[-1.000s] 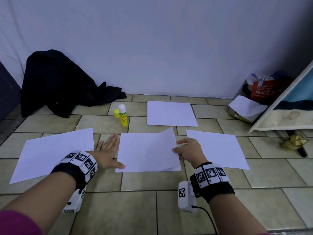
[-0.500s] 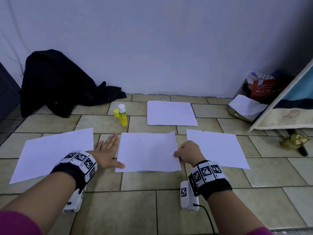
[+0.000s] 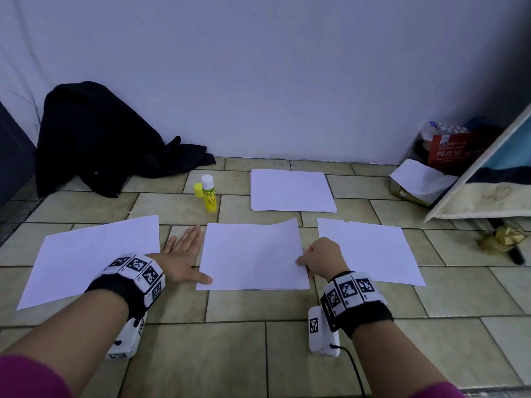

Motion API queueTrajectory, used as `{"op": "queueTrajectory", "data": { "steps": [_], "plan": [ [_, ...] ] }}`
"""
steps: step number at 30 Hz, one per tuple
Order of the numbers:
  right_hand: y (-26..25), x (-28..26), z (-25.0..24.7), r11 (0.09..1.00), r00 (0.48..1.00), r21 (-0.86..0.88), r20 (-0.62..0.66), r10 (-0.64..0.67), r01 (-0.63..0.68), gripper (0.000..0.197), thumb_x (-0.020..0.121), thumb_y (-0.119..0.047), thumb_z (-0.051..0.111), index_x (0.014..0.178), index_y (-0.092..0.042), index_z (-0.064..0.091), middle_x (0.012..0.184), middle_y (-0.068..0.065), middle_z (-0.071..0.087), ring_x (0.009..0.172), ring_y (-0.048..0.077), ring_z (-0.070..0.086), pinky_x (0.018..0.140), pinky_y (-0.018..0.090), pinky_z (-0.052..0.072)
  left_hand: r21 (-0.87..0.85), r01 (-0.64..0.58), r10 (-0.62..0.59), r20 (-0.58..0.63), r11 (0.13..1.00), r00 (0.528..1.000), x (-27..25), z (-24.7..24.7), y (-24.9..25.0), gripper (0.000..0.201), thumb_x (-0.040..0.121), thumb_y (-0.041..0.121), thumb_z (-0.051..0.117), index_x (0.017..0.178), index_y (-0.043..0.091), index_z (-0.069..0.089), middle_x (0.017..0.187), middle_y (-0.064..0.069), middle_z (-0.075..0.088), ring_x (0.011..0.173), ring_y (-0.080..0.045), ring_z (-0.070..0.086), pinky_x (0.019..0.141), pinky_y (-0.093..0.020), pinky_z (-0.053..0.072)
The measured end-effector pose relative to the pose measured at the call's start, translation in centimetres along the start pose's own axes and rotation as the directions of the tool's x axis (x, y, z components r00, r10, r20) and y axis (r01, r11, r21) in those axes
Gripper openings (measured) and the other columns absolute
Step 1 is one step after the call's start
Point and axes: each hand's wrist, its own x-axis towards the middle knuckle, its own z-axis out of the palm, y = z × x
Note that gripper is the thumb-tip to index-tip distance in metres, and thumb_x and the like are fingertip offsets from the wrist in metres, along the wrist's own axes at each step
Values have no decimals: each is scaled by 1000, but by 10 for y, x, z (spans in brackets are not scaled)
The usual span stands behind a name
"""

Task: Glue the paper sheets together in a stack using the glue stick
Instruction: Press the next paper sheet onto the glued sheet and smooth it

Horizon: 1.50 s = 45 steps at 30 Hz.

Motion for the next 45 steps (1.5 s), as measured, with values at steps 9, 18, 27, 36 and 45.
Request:
{"op": "queueTrajectory", "data": {
  "steps": [9, 18, 27, 36, 45],
  "plan": [
    [2, 5, 2, 999, 1000, -43, 8, -8, 8, 26, 77, -12, 72, 68, -7, 48, 76, 10, 59, 71, 22, 57, 64, 25, 48, -9, 2, -2, 11, 1000, 1000, -1, -1, 0, 125, 62, 73, 38, 142, 9, -35, 149, 0, -42, 131, -5, -38, 114, -36, -19],
    [-1, 9, 8, 993, 1000, -121, -22, 3, -5, 31, 75, -5, 69, 60, -9, 42, 63, 4, 50, 64, 23, 53, 48, 20, 37, -69, -41, 41, 0, 997, 999, -1, 0, -4, 141, 47, 87, 39, 138, 13, -40, 137, 6, -51, 137, -11, -35, 114, -34, -18],
    [-4, 5, 10, 983, 998, -178, -42, -56, 48, 28, 81, -2, 60, 102, -9, 42, 95, 9, 56, 84, 26, 58, 67, 32, 50, 0, -101, 101, 27, 995, 995, 3, 1, -4, 128, 52, 84, 36, 146, 26, -29, 144, 0, -49, 129, -12, -45, 112, -43, -21],
    [-13, -2, 5, 895, 996, -439, -7, -86, 74, 36, 88, -12, 57, 122, -21, 50, 123, 5, 48, 86, 21, 54, 72, 28, 44, 52, -58, 60, -24, 997, 998, 8, 5, -2, 120, 61, 75, 40, 148, 24, -24, 151, 7, -39, 139, -18, -35, 114, -44, -16],
    [-51, -14, 11, 712, 995, -696, 67, -69, 96, 40, 94, -17, 45, 132, -6, 43, 139, 13, 38, 125, 26, 43, 89, 31, 47, 118, 9, -3, -53, 993, 999, 7, -7, 0, 117, 79, 65, 61, 151, 15, -17, 158, 6, -24, 146, -16, -19, 119, -50, 6]
  ]
}}
